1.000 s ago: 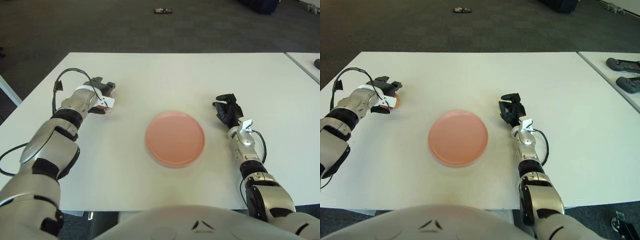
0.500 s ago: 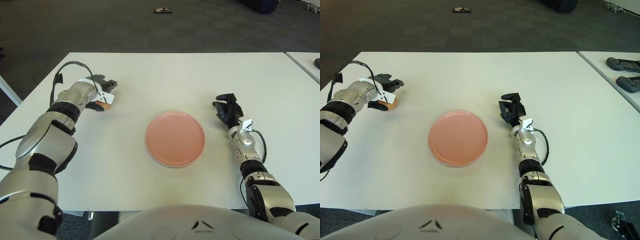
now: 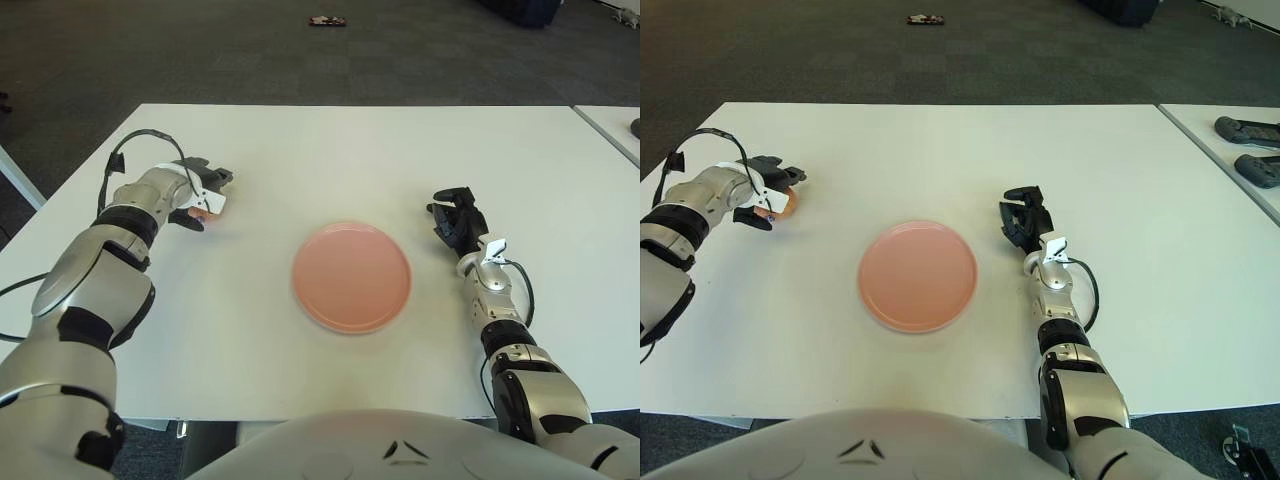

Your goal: Put the apple into the plate.

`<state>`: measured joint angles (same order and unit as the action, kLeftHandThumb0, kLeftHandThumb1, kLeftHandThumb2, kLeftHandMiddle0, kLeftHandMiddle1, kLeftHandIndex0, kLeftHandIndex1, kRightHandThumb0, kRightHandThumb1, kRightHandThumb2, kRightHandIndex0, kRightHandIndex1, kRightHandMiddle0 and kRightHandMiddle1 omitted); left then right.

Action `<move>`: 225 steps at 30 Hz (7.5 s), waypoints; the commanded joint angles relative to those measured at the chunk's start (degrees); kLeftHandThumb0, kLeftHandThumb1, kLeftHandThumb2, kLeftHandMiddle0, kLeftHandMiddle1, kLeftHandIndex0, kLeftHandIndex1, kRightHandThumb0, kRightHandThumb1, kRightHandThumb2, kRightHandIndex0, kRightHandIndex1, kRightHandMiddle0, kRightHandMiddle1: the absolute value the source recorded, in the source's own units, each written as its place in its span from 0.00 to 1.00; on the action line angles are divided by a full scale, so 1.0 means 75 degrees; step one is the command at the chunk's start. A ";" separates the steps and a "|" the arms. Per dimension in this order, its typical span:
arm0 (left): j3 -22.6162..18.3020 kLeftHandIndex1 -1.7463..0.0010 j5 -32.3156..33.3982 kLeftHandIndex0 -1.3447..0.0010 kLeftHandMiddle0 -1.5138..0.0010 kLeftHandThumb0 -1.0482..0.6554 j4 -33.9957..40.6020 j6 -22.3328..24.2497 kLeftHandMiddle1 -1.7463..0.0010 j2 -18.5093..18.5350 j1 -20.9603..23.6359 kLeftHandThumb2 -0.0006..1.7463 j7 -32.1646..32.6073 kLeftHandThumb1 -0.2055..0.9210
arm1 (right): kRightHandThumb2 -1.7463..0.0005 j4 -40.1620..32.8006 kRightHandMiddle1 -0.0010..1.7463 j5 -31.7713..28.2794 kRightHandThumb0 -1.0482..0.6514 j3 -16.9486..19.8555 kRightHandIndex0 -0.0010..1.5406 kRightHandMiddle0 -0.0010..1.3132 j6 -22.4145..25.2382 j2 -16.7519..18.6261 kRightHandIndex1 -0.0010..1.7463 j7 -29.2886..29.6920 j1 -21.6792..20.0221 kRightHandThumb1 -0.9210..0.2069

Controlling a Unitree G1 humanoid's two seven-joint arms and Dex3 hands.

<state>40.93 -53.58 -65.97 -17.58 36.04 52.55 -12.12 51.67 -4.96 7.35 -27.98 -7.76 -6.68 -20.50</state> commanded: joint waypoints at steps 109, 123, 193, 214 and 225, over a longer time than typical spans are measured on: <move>-0.2160 0.05 0.2434 0.45 0.41 0.61 -0.0496 -0.1660 0.00 -0.0557 -0.0558 0.99 0.4116 0.11 | 0.73 0.0617 0.97 0.0019 0.41 0.0160 0.22 0.19 0.0446 -0.0094 0.71 -0.0206 0.0237 0.00; -0.3351 0.00 0.3910 0.53 0.45 0.61 0.0116 -0.1881 0.01 -0.0809 -0.0725 0.96 0.2676 0.18 | 0.73 0.0653 0.97 0.0022 0.41 0.0169 0.22 0.19 0.0449 -0.0098 0.71 -0.0210 0.0205 0.00; -0.0695 1.00 -0.0387 1.00 1.00 0.00 0.1551 -0.0380 1.00 0.1608 0.0257 0.10 -0.0150 0.91 | 0.73 0.0712 0.97 0.0041 0.41 0.0169 0.22 0.19 0.0410 -0.0074 0.71 -0.0194 0.0190 0.00; -0.0654 1.00 -0.0236 1.00 1.00 0.00 0.1552 -0.0116 1.00 0.1366 0.0098 0.08 -0.1143 0.92 | 0.73 0.0766 0.97 0.0028 0.41 0.0193 0.22 0.19 0.0416 -0.0109 0.71 -0.0225 0.0153 0.00; -0.0962 1.00 0.0356 1.00 1.00 0.00 0.1781 -0.0088 1.00 0.1348 -0.0448 0.08 -0.1762 0.93 | 0.73 0.0772 0.97 0.0018 0.41 0.0205 0.22 0.19 0.0416 -0.0129 0.71 -0.0246 0.0151 0.00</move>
<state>34.50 -52.08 -52.78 -18.99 46.12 52.00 -25.41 54.35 -5.08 8.85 -28.01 -8.80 -8.45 -22.10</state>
